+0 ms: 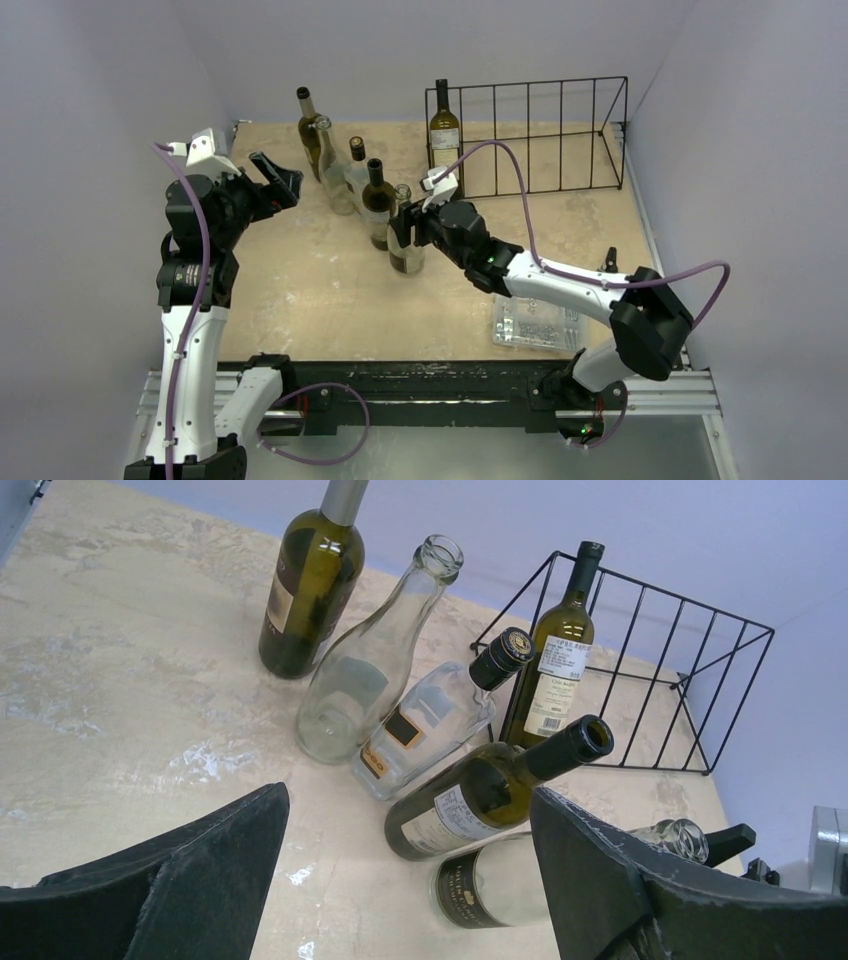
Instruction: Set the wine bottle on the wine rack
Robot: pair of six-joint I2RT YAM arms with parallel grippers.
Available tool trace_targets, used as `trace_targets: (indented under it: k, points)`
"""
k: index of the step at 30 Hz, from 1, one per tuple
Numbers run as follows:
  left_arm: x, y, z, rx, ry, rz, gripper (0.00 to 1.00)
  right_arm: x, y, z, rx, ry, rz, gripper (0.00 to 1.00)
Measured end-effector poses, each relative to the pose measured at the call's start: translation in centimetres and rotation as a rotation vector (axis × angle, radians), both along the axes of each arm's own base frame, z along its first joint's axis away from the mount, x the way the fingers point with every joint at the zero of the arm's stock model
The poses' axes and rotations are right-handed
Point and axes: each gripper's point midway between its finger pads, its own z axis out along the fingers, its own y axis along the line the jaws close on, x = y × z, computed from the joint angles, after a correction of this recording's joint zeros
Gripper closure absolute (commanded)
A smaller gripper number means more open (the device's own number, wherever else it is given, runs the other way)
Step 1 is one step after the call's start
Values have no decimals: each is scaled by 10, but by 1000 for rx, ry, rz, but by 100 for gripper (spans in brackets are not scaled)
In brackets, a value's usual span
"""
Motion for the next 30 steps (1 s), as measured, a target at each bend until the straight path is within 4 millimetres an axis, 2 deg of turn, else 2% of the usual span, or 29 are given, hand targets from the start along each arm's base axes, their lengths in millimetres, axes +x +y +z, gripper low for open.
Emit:
trace_targets:
  k: [5, 8, 16, 25, 27, 30]
  points:
    - [1, 0, -1, 0, 3, 0, 10, 3, 4, -6, -14, 7, 1, 34]
    - [1, 0, -1, 0, 5, -1, 10, 4, 5, -7, -16, 7, 2, 39]
    - [1, -1, -2, -2, 6, -5, 10, 4, 5, -5, -23, -2, 3, 63]
    - [1, -1, -2, -3, 6, -7, 10, 3, 2, -4, -36, 4, 5, 78]
    - [1, -1, -2, -4, 6, -9, 10, 1, 0, -3, -41, 8, 4, 88]
    - [1, -1, -1, -4, 3, -9, 10, -2, -4, -2, -50, 19, 1, 96]
